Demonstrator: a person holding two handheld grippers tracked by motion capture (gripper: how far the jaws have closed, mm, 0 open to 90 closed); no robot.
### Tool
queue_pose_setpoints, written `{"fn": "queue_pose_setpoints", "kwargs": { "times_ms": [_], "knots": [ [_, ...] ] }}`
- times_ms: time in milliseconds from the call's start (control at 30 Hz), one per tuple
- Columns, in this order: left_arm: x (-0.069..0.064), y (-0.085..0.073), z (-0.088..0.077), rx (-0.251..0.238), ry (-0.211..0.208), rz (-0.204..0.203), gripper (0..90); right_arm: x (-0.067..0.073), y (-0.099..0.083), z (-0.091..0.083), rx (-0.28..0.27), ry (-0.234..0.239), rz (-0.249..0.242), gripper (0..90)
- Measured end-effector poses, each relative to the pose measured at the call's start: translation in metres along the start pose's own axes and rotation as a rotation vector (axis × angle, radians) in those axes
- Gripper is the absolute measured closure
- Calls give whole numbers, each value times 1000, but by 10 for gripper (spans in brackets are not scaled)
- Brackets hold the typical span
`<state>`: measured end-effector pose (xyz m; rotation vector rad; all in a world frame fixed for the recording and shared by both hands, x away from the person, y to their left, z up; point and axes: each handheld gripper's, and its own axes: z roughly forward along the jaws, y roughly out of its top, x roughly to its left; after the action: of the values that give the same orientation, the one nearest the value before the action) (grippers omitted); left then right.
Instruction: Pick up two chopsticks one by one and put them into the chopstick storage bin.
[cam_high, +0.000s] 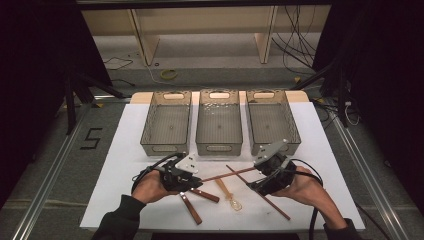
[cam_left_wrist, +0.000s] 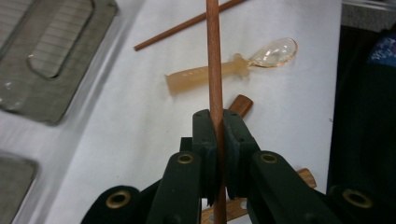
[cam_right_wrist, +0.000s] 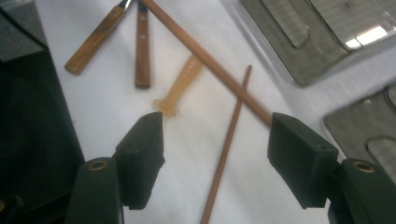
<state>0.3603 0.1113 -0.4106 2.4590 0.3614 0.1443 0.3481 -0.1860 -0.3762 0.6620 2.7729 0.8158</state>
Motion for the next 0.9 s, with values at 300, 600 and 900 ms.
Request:
{"fn": "queue_pose_setpoints", "kwargs": {
  "times_ms": [300,600,900],
  "knots": [
    [14,-6,-13,-48,47,-90,846,-7,-20,3,-25,11,102,337],
    [38,-20,-28,-124,123,-188,846,-10,-41,16,-43,-17,180,316],
    [69,-26,-45,-176,227,-301,846,-10,-52,18,-39,-21,214,311]
  ]
}}
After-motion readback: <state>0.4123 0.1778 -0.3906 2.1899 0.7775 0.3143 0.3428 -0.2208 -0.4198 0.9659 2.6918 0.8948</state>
